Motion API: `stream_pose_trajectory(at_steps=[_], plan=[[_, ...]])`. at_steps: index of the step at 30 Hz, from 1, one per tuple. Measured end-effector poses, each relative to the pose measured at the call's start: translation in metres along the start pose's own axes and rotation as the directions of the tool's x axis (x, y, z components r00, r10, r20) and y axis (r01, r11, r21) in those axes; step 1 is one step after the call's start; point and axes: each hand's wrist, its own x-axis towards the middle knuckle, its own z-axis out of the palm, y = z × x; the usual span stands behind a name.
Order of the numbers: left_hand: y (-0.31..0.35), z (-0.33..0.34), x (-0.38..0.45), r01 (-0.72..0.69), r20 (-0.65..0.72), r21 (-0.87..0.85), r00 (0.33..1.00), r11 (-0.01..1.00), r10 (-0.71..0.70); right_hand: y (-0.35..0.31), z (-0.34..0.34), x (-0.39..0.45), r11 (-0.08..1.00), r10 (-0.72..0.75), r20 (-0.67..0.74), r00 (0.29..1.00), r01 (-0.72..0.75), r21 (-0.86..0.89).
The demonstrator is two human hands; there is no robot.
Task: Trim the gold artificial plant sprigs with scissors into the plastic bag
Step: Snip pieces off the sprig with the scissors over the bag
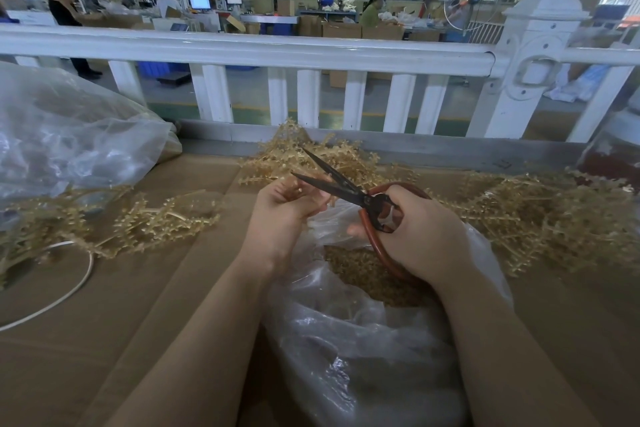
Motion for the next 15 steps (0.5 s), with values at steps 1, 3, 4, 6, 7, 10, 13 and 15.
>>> stream_pose_trajectory(at_steps=[1, 3, 4, 6, 7, 10, 13, 15], plan=[[-0.0009, -0.0005, 0.0004, -0.007, -0.002, 0.011, 1.000, 1.000, 0.007, -0.0005, -0.0001, -0.0006, 1.000, -0.001, -0.012, 1.000, 0.001, -0.006], [-0.0013, -0.0005, 0.0007, -0.007, 0.000, 0.021, 1.000, 1.000, 0.007, -0.0018, -0.0004, -0.0020, 1.000, 0.005, -0.052, 0.999, -0.006, -0.021], [-0.0013, -0.0009, 0.0008, -0.001, -0.002, 0.015, 1.000, 1.000, 0.001, -0.0020, -0.0002, -0.0022, 1.000, 0.010, -0.071, 0.997, -0.012, -0.024], [-0.0027, -0.0018, 0.0013, 0.001, -0.022, -0.006, 1.000, 1.000, -0.001, -0.0014, 0.0010, -0.0021, 1.000, 0.020, -0.093, 0.995, -0.022, -0.021], [-0.0029, -0.0018, 0.0018, 0.005, -0.023, -0.028, 1.000, 1.000, -0.005, -0.0008, 0.0017, -0.0021, 0.999, 0.023, -0.100, 0.995, -0.025, -0.020], [-0.0015, -0.0004, 0.0008, 0.005, -0.026, -0.075, 1.000, 0.997, -0.007, 0.0005, 0.0034, -0.0014, 0.999, 0.022, -0.121, 0.992, -0.025, -0.020], [0.0006, 0.0008, 0.0000, 0.020, -0.021, -0.106, 1.000, 0.994, -0.023, 0.0013, 0.0047, -0.0007, 1.000, 0.020, -0.120, 0.993, -0.020, -0.004], [0.0011, 0.0008, -0.0001, 0.038, -0.013, -0.123, 0.999, 0.992, -0.040, 0.0025, 0.0053, 0.0003, 1.000, 0.018, -0.105, 0.994, -0.017, 0.014]])
